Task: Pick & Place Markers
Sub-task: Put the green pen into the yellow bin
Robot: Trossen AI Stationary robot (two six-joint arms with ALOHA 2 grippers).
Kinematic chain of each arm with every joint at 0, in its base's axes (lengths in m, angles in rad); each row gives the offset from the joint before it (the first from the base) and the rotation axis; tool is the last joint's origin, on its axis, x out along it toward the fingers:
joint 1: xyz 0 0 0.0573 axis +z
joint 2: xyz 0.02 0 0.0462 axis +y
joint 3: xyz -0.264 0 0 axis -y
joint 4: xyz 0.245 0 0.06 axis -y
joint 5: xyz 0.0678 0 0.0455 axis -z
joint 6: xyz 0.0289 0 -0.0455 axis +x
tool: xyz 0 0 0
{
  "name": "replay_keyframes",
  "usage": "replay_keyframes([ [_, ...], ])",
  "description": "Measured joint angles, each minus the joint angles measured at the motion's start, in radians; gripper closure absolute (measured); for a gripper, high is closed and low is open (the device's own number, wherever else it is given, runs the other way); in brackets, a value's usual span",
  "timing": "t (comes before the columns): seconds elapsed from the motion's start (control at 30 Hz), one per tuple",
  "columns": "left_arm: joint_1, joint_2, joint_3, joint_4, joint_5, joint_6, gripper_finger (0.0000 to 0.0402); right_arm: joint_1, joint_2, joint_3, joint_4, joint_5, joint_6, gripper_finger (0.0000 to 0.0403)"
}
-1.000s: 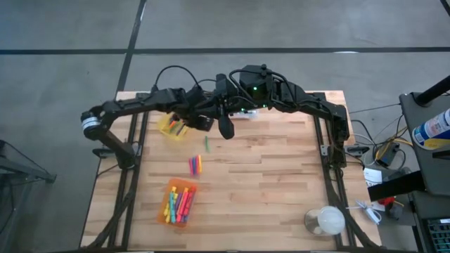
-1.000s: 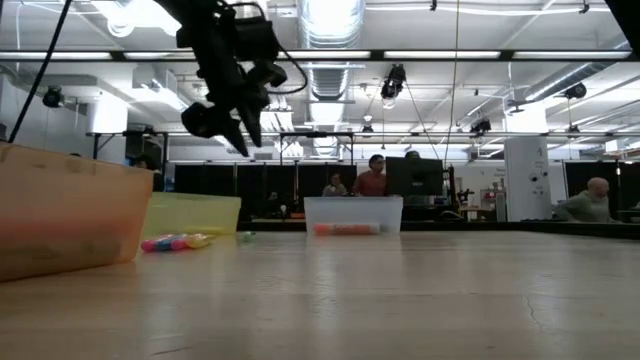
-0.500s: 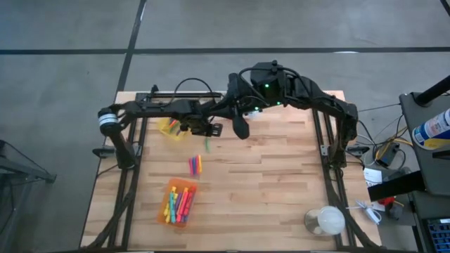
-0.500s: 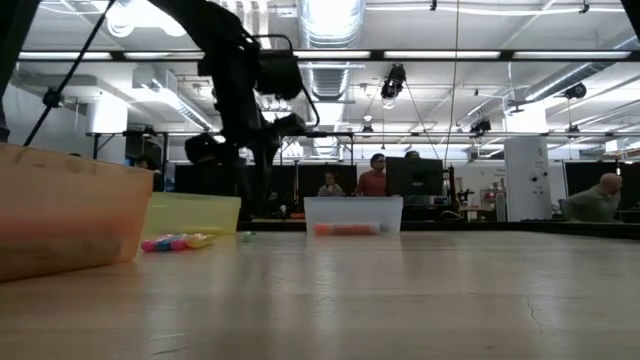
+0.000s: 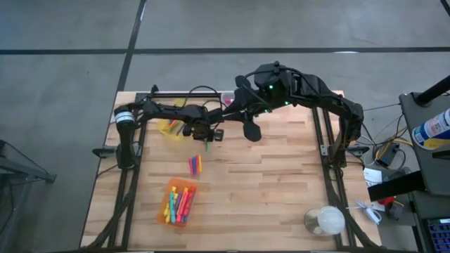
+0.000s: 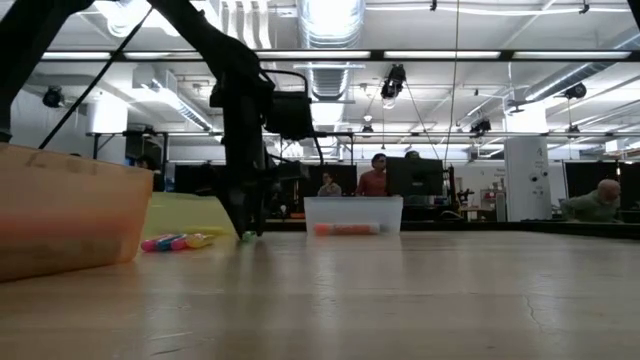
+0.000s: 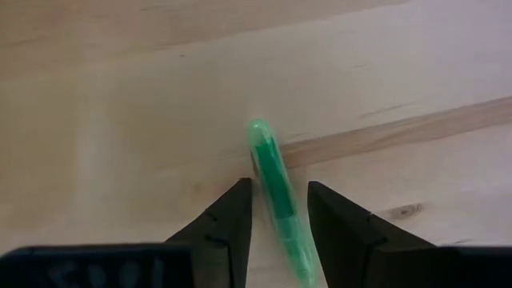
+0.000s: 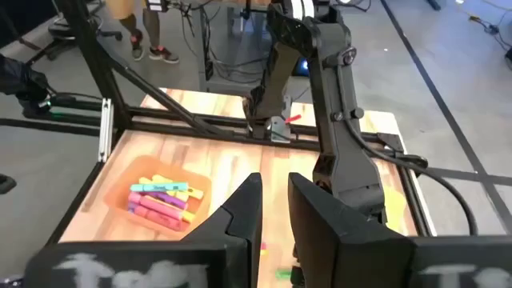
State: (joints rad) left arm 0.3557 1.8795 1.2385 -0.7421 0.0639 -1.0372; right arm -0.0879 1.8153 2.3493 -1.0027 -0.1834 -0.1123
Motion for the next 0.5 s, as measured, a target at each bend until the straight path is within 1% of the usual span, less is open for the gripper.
replay_keyframes([
  [0.1,-0.001,0.01,0.0,-0.001,0.001,0.013,0.0289,0.0,0.0,0.0,-0.013,0.0,-0.001,0.0346],
  [0.17,-0.001,0.016,0.001,-0.004,0.001,0.015,0.0302,0.0,0.0,0.0,-0.012,0.0,-0.001,0.0346],
  [0.4,-0.001,0.01,0.001,-0.01,-0.002,0.041,0.038,0.0,0.0,0.0,-0.012,0.0,-0.012,0.0346],
  [0.5,-0.002,-0.001,0.004,-0.005,0.0,0.059,0.0385,0.0,0.0,0.0,-0.011,0.0,-0.014,0.0346],
])
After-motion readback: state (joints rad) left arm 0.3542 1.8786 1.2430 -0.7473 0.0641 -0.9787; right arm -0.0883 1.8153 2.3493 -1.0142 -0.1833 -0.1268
